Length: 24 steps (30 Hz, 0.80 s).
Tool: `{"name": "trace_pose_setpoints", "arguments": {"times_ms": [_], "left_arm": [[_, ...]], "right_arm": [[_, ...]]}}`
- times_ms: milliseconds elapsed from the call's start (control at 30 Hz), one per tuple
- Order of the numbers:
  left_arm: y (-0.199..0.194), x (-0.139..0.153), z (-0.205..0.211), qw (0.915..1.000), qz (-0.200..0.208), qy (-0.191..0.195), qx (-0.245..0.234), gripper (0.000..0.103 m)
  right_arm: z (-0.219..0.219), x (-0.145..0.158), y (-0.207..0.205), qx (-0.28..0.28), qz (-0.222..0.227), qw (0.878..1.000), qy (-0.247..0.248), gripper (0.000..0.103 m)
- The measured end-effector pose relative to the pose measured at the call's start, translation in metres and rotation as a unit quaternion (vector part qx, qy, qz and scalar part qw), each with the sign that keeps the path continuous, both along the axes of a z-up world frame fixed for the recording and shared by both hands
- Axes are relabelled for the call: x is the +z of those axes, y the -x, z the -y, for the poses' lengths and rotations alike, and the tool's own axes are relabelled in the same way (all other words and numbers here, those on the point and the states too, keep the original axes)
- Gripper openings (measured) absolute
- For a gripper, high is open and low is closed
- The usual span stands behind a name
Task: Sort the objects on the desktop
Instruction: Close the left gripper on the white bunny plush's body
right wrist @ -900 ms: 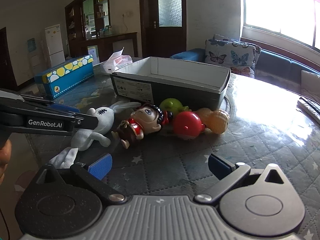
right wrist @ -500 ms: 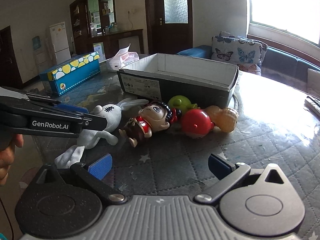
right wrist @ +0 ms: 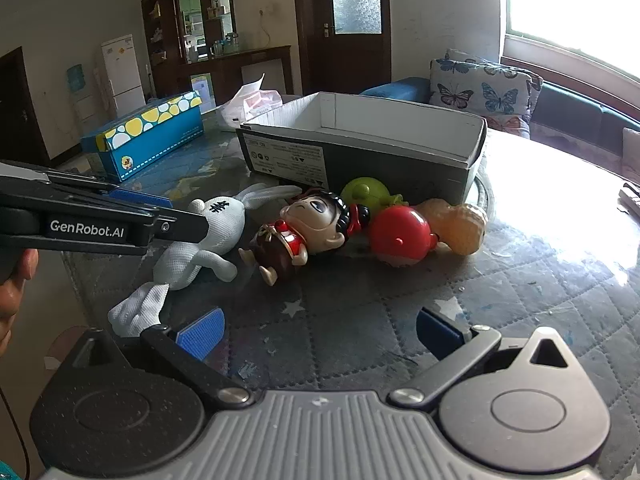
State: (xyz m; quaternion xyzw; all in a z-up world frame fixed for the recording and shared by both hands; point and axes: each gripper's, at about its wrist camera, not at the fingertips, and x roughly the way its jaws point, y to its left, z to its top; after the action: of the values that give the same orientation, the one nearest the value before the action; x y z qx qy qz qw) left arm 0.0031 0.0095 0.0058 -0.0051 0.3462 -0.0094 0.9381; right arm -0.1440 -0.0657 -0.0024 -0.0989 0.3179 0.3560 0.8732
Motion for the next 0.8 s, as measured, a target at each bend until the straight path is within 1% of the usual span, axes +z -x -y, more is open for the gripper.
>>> {"name": "trace_pose_setpoints", "arguments": {"times_ms": [67,300,533,567,800], "left_arm": [[0.000,0.000,-0.002,1.0000,-0.001,0.001,0.002,0.044],[-0.004,-0.001,-0.005,0.9999,-0.009,0.000,0.007,0.044],[-0.005,-0.003,-0.002,0.9999,-0.013,-0.003,0.004,0.044],[-0.005,-0.003,-0.001,0.9999,-0.014,-0.003,0.004,0.044],[-0.004,-0.006,0.002,0.9998,-0.020,-0.004,0.003,0.044]], "right_arm": [[0.000,-0.001,0.009,0.000,0.001,1.000,0.001,0.103],[0.006,-0.005,0.016,-0.003,0.001,1.000,0.004,0.103],[0.003,-0.012,0.059,-0.009,0.003,1.000,0.009,0.103],[0.003,-0.013,0.069,-0.011,0.003,1.000,0.009,0.103],[-0.017,-0.013,0.191,-0.015,0.005,1.000,0.012,0.103]]}}
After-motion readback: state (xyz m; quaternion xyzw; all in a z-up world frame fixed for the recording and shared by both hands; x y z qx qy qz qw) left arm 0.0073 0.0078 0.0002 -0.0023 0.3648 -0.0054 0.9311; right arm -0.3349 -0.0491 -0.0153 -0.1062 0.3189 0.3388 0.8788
